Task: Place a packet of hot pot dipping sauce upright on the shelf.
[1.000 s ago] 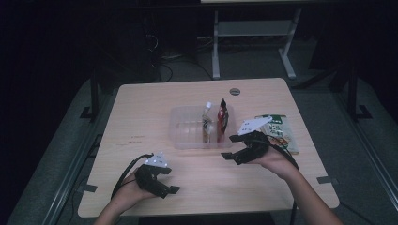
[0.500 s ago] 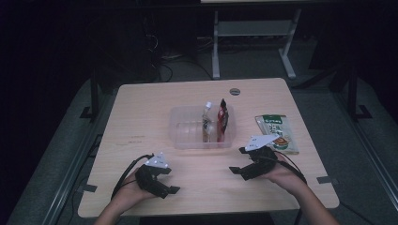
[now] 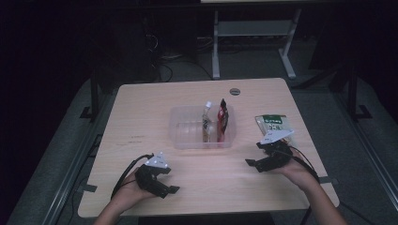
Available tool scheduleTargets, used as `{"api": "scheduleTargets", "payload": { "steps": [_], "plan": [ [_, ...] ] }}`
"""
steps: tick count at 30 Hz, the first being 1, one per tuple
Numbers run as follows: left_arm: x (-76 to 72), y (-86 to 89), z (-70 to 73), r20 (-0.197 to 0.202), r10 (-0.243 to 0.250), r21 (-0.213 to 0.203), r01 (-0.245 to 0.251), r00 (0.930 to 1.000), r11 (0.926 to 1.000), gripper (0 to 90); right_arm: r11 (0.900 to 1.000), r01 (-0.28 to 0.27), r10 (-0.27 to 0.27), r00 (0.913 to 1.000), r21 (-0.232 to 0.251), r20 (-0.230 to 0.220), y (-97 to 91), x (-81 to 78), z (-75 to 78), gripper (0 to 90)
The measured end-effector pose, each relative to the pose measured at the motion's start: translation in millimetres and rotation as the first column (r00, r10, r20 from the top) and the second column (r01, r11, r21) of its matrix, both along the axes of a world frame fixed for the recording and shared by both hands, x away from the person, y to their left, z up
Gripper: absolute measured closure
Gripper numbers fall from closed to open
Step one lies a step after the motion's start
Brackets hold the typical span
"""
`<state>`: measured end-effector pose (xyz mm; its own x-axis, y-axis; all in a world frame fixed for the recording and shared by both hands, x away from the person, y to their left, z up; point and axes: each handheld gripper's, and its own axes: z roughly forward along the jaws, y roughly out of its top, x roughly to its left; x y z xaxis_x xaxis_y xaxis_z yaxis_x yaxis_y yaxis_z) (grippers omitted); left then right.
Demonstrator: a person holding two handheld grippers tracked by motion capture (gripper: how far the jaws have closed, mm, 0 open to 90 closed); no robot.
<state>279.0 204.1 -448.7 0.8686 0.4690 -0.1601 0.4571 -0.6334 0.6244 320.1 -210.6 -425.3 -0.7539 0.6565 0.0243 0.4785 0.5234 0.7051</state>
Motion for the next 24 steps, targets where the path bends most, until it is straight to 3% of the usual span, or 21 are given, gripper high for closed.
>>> {"api": "scheduleTargets", "payload": {
  "steps": [5, 8, 13, 20, 24],
  "plan": [
    [0.4, -0.5, -0.5, 0.002, 0.003, 0.001, -0.003, 1.0, 1.0, 19.5, 0.9966, 0.079, -0.079, 0.9968, 0.024, -0.016, -18.0, 7.8, 1.1, 43.3],
    [0.0, -0.9, -0.7, 0.003, 0.006, -0.001, -0.006, 1.0, 1.0, 19.7, 0.9925, 0.12, -0.12, 0.9927, 0.022, 0.007, -27.5, 12.7, 2.1, 53.1],
    [0.7, -0.6, -0.9, 0.005, 0.006, 0.002, -0.006, 1.0, 1.0, 20.0, 0.9794, 0.202, -0.202, 0.9793, 0.001, 0.016, -44.3, 20.8, 3.3, 68.4],
    [1.5, 0.1, -0.5, 0.003, 0.008, 0.008, -0.008, 1.0, 0.9999, 20.2, 0.9554, 0.295, -0.295, 0.9554, 0.013, -0.002, -69.5, 31.8, -2.0, 88.9],
    [2.3, -0.3, -1.1, 0.005, -0.002, 0.016, 0.002, 1.0, 0.9999, 20.6, 0.9551, 0.296, -0.296, 0.9551, 0.008, 0.002, -75.9, 38.5, -7.5, 90.0]
  ]
}}
